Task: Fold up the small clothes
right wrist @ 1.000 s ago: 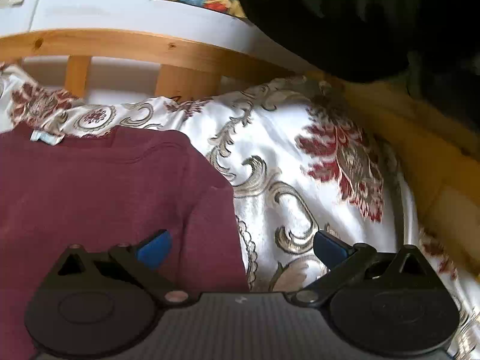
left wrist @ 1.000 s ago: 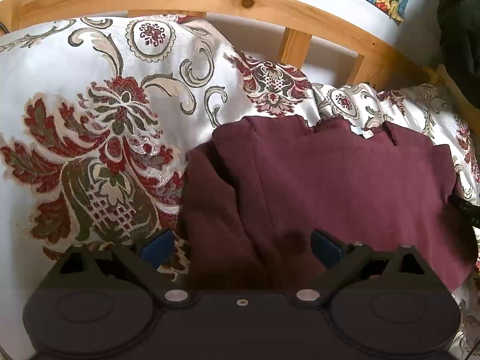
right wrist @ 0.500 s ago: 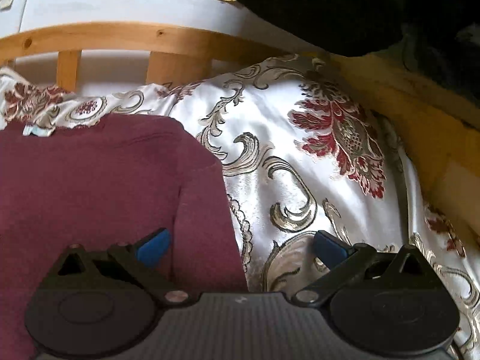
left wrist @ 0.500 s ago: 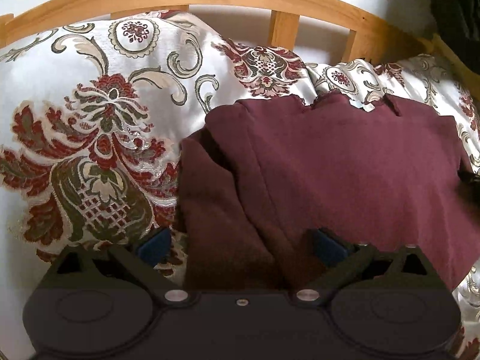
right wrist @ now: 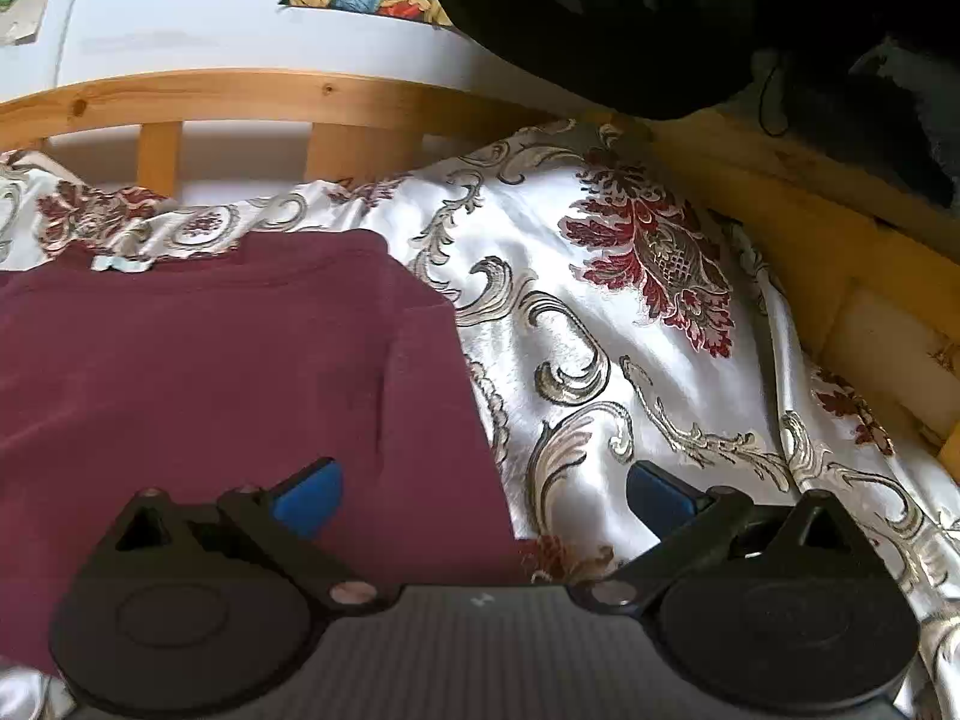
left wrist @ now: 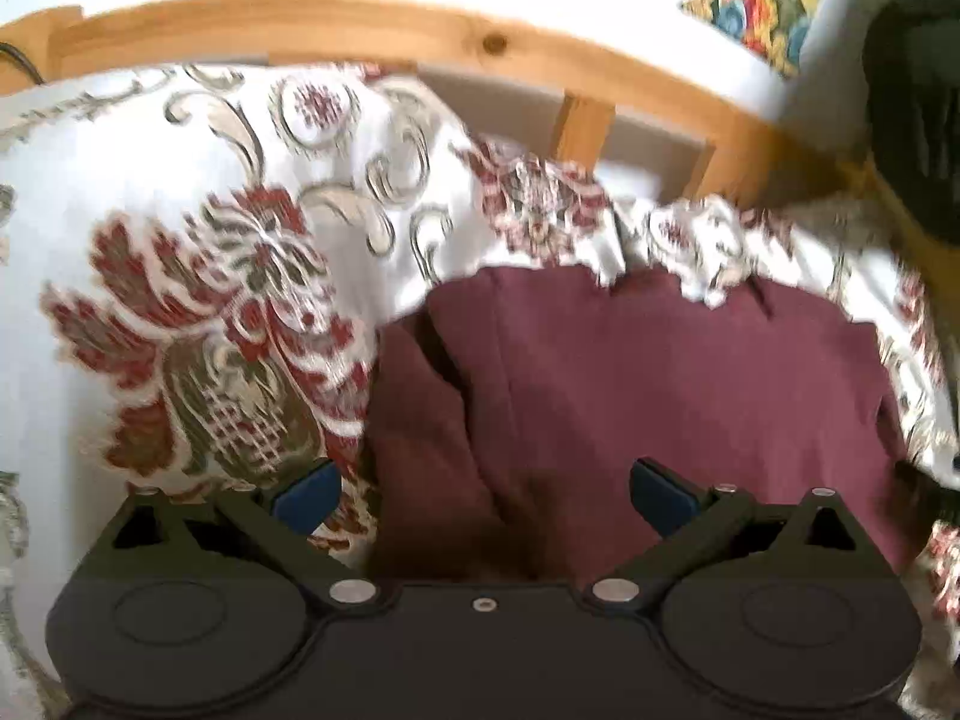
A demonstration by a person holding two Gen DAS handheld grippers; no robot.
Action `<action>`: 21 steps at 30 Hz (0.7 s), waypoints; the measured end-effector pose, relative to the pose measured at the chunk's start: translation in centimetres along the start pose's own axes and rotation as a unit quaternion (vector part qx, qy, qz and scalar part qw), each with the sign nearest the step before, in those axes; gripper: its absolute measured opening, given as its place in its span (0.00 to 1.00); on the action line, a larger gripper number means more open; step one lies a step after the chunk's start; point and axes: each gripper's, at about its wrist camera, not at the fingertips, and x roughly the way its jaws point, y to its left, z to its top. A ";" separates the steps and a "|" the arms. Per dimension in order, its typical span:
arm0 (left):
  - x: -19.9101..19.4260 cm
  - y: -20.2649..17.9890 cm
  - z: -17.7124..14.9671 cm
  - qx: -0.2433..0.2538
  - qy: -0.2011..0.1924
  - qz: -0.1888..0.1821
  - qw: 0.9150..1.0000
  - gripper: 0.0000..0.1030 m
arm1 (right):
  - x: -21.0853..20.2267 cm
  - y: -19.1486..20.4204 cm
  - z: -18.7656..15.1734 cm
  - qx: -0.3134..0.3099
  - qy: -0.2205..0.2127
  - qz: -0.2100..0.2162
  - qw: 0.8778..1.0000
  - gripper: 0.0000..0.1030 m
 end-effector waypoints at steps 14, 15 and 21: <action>-5.2 -0.2 -3.8 -0.090 0.044 -0.024 0.995 0.99 | -5.2 5.5 0.7 0.041 -0.007 0.093 0.995 1.00; -5.4 -0.3 -4.6 -0.108 0.055 -0.036 0.992 0.99 | -5.5 6.2 0.7 0.038 -0.010 0.101 0.994 1.00; -5.3 -2.6 -7.6 -0.113 0.112 -0.075 0.984 0.99 | -6.6 9.5 0.0 -0.020 -0.028 0.125 0.992 1.00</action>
